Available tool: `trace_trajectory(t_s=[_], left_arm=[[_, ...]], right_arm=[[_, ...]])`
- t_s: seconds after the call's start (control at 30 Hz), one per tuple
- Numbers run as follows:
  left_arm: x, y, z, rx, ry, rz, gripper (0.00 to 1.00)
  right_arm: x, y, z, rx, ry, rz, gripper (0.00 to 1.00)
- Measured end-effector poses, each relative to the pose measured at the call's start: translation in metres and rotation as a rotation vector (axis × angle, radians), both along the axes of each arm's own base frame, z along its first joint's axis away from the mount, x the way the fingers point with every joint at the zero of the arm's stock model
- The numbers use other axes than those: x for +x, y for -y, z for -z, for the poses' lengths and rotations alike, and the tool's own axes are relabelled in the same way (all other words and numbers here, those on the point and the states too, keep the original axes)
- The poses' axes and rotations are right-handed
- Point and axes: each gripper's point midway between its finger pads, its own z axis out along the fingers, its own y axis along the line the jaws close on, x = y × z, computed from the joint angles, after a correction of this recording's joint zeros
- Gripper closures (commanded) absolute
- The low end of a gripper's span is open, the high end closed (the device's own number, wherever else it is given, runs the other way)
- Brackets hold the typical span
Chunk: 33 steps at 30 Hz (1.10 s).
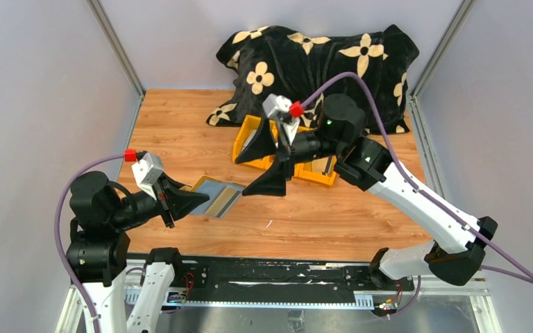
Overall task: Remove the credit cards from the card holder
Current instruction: Remove the credit card from the card holder.
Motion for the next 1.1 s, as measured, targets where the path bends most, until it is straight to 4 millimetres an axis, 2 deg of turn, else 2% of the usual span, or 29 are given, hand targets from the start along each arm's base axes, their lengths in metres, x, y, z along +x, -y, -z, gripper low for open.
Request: trace_trajectory(t_s=[0.07, 0.23, 0.33, 0.5, 0.63, 0.77, 0.87, 0.93, 0.97, 1.0, 1.1], left_arm=[[0.000, 0.001, 0.002, 0.000, -0.005, 0.018, 1.00], [-0.007, 0.005, 0.002, -0.008, -0.002, 0.074, 1.00], [-0.011, 0.007, 0.001, -0.012, 0.005, 0.093, 1.00], [-0.016, 0.009, 0.004, -0.017, 0.004, 0.118, 1.00], [-0.018, 0.009, 0.007, -0.020, -0.001, 0.130, 1.00], [-0.021, 0.010, 0.006, -0.022, 0.005, 0.144, 1.00], [-0.025, 0.011, 0.006, -0.024, 0.010, 0.156, 1.00], [-0.026, 0.012, 0.005, -0.025, 0.013, 0.161, 1.00], [-0.026, 0.012, 0.005, -0.025, 0.014, 0.162, 0.97], [-0.027, 0.012, 0.006, -0.024, 0.016, 0.161, 0.86], [-0.027, 0.011, 0.005, -0.020, 0.028, 0.158, 0.43]], right_arm=[[-0.016, -0.007, 0.009, -0.024, 0.012, -0.058, 0.19], [-0.024, -0.027, 0.045, -0.120, -0.012, -0.113, 0.26], [-0.033, -0.038, 0.059, -0.167, -0.029, -0.157, 0.32], [-0.044, -0.050, 0.058, -0.181, -0.029, -0.203, 0.45], [-0.048, -0.053, 0.054, -0.175, -0.028, -0.216, 0.54], [-0.050, -0.057, 0.052, -0.175, -0.037, -0.225, 0.75], [-0.048, -0.063, 0.051, -0.180, -0.047, -0.227, 0.86], [-0.047, -0.067, 0.051, -0.188, -0.056, -0.229, 0.99], [-0.047, -0.068, 0.052, -0.195, -0.062, -0.229, 1.00], [-0.046, -0.069, 0.053, -0.203, -0.071, -0.228, 1.00], [-0.044, -0.069, 0.052, -0.213, -0.080, -0.209, 1.00]])
